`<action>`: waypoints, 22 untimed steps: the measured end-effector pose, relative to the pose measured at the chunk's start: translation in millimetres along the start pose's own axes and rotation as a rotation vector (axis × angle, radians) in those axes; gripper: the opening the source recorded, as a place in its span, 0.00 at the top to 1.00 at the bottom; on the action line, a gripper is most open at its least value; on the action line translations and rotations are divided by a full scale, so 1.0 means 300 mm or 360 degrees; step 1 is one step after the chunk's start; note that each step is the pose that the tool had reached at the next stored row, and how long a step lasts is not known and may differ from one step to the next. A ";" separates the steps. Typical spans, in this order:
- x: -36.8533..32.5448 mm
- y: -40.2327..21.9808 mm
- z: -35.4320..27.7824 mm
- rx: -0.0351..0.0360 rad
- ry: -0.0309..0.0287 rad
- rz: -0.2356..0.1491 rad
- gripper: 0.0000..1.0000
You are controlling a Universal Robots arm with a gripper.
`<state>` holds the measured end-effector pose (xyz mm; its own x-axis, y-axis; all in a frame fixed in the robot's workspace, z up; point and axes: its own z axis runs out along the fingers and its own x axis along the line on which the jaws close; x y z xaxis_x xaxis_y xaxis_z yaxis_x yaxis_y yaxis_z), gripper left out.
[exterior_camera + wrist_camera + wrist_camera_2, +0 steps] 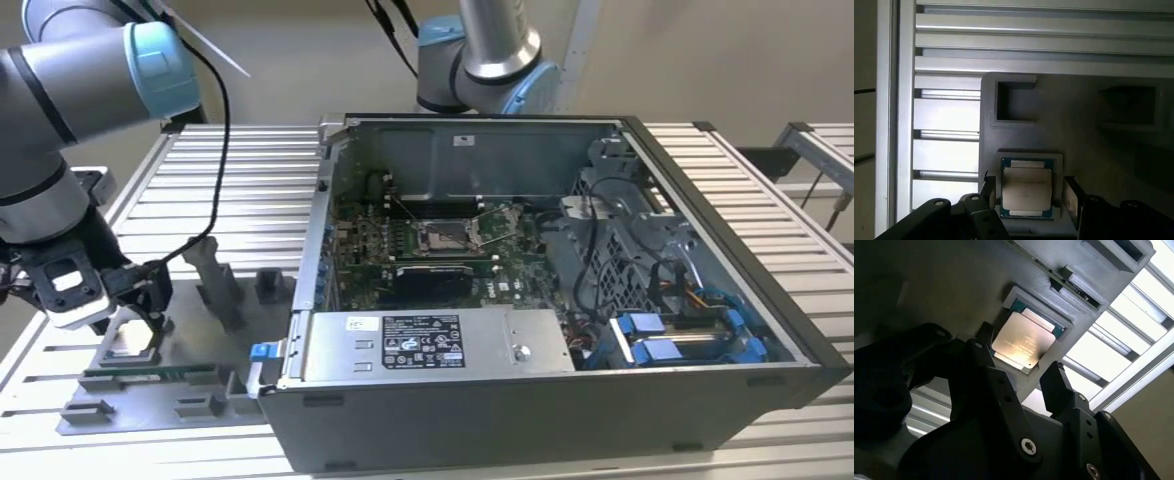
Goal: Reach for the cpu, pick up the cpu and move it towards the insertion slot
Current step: 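Pick up the cpu and move it towards the insertion slot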
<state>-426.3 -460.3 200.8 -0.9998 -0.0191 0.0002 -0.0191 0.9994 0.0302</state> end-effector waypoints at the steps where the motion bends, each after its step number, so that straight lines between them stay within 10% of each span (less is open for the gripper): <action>1: 0.000 -0.002 0.002 0.0000 0.00000 0.0000 0.00; 22: 0.002 -0.010 0.050 0.0000 -0.00001 0.0000 0.00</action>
<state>-426.9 -462.9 185.7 -0.9998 -0.0191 0.0001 -0.0190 0.9994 0.0303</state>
